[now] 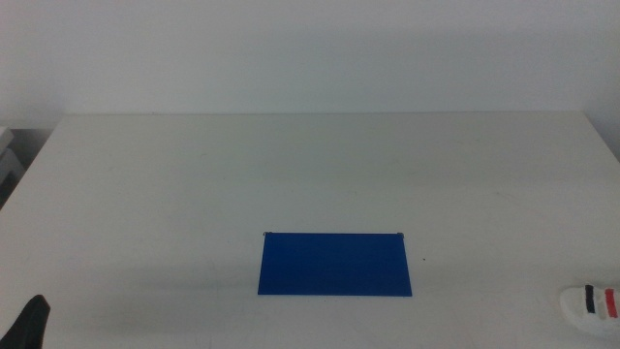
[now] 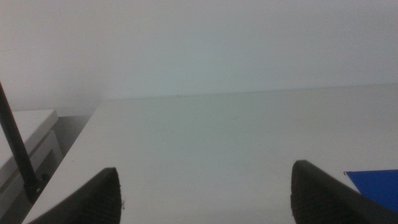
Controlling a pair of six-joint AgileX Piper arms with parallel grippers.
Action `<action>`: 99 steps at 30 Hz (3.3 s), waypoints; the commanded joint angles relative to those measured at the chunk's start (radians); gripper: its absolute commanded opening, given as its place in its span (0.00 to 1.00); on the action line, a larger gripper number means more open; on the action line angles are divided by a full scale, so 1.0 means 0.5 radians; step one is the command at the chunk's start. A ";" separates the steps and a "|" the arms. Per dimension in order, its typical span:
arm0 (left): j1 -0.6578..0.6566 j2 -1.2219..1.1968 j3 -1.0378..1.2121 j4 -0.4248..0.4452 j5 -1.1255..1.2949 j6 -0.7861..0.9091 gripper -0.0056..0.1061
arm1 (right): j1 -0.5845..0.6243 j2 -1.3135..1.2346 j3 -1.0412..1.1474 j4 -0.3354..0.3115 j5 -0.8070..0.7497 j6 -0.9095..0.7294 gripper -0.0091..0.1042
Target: Use one arm to grab the shoe from the table and place it on the mat.
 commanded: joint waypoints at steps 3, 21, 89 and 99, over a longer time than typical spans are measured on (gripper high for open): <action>-0.009 -0.027 0.014 -0.019 -0.164 -0.009 0.89 | -0.007 0.032 -0.317 -0.021 0.204 -0.011 0.89; -0.009 -0.027 0.014 -0.019 -0.164 -0.009 0.89 | -0.007 1.309 -1.924 -0.025 2.070 -0.011 0.89; -0.009 -0.027 0.014 -0.019 -0.164 -0.009 0.89 | -0.546 3.028 -2.077 -0.142 1.695 -2.346 0.89; -0.009 -0.027 0.014 -0.019 -0.164 -0.009 0.89 | -0.546 3.096 -1.784 -0.025 1.129 -2.472 0.89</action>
